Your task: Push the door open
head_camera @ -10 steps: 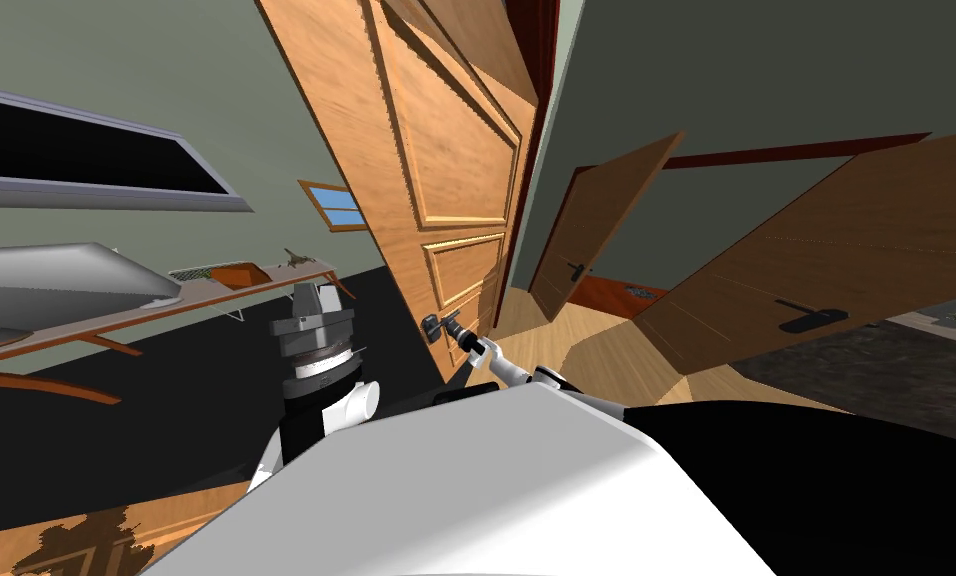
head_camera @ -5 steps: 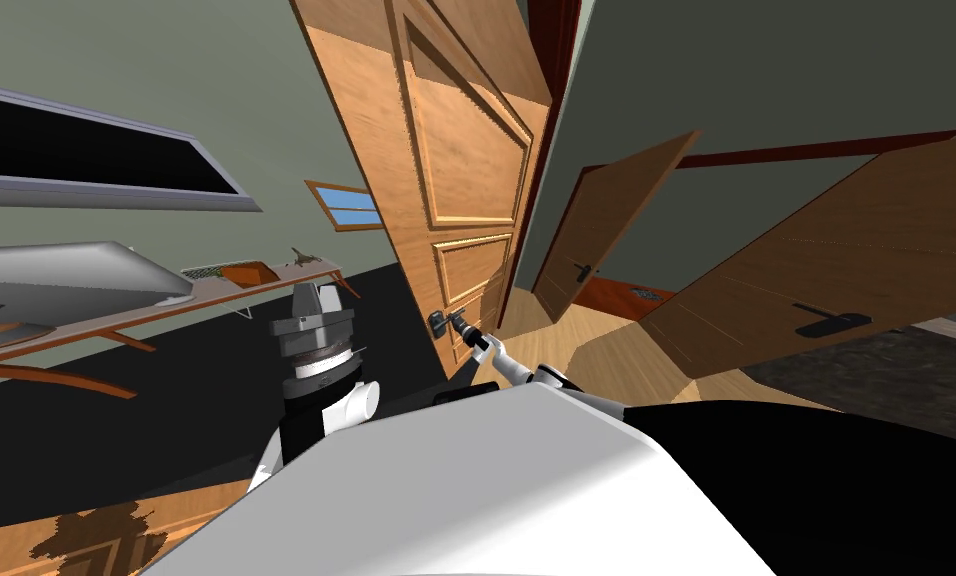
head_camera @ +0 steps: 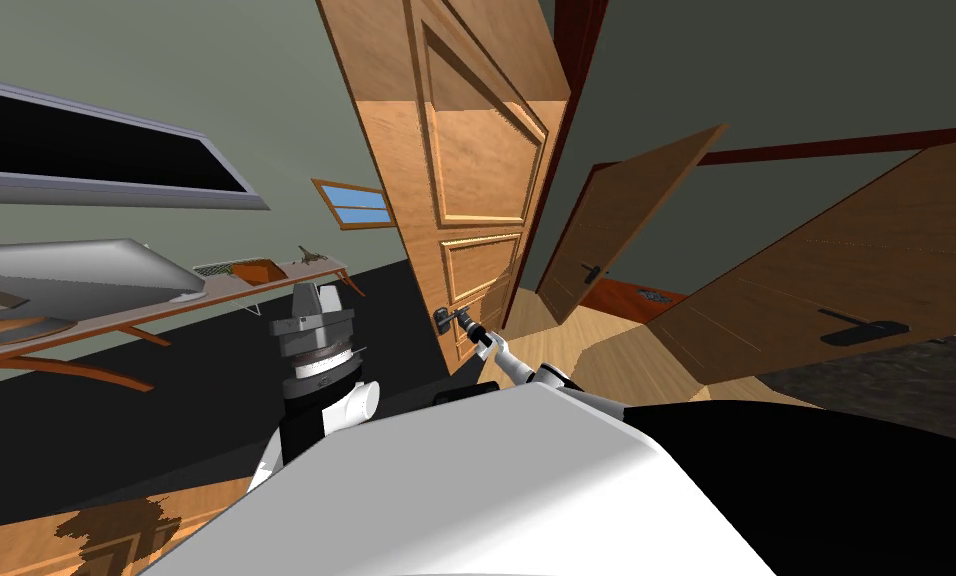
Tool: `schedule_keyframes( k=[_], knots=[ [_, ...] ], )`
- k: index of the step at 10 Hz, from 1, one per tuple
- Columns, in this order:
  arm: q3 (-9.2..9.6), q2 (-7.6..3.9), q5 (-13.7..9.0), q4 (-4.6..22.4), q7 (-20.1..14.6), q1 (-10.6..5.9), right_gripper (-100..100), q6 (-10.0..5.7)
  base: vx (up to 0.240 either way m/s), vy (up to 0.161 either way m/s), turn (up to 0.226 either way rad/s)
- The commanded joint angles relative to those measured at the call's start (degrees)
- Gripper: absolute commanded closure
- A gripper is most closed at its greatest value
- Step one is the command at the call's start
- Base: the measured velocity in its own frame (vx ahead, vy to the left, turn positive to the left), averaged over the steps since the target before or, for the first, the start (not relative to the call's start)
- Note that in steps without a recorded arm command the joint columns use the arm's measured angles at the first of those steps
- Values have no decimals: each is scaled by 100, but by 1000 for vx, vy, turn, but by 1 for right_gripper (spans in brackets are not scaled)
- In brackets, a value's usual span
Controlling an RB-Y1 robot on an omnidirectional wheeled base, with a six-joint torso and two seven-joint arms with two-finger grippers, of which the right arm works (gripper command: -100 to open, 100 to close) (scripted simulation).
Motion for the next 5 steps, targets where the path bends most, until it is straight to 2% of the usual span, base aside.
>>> schedule_keyframes(
  k=[1, 3, 5],
  knots=[
    [-165, -21, -7, 157, 15, -111, 100, -69, 32, 61, 1],
    [-365, -19, 24, 234, 21, -142, 100, -88, 34, 60, 23],
    [-563, -15, 56, 310, 28, -173, 100, -106, 32, 96, 19]
  ],
)
